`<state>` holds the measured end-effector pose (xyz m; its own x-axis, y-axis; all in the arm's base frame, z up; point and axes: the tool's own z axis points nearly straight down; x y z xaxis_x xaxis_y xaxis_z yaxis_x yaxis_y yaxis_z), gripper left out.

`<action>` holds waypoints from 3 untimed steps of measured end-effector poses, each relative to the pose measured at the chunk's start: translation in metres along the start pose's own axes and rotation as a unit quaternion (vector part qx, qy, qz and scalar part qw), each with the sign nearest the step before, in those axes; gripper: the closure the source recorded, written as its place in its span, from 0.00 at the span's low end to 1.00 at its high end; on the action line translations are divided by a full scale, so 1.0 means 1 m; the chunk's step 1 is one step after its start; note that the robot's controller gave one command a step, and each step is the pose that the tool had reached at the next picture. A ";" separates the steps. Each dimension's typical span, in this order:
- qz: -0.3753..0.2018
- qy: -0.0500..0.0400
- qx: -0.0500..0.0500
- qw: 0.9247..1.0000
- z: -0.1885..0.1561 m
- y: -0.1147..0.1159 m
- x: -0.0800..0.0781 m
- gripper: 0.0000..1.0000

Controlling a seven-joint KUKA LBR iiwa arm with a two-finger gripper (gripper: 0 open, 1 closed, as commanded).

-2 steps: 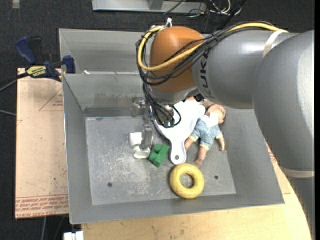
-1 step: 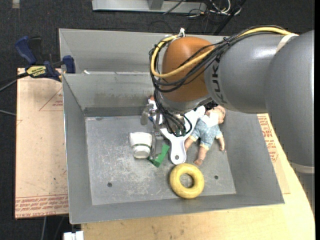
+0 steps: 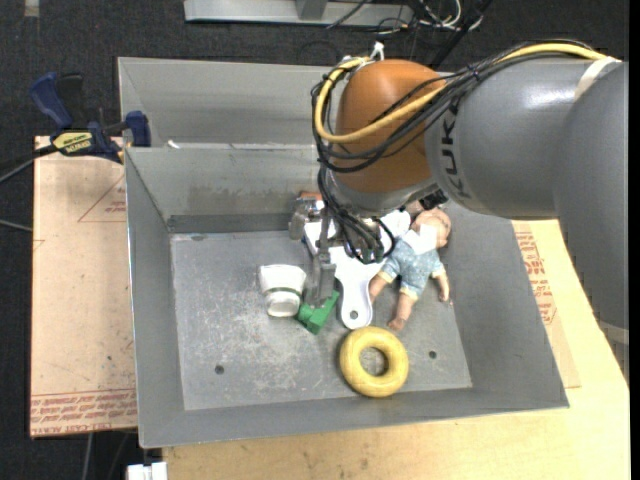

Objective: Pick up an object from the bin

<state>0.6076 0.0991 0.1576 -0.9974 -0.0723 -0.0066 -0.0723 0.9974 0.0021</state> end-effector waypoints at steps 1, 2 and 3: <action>0.065 0.003 0.000 0.998 0.066 0.007 0.013 0.00; 0.087 0.000 -0.001 0.996 0.087 0.012 0.026 1.00; 0.088 0.000 -0.001 0.996 0.088 0.012 0.026 1.00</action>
Offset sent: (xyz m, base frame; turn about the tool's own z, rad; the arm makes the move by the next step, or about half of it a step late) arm -0.0267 0.0097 -0.0876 0.1769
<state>0.5812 0.1093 0.0699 -0.9946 0.1032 -0.0062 0.1032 0.9946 0.0046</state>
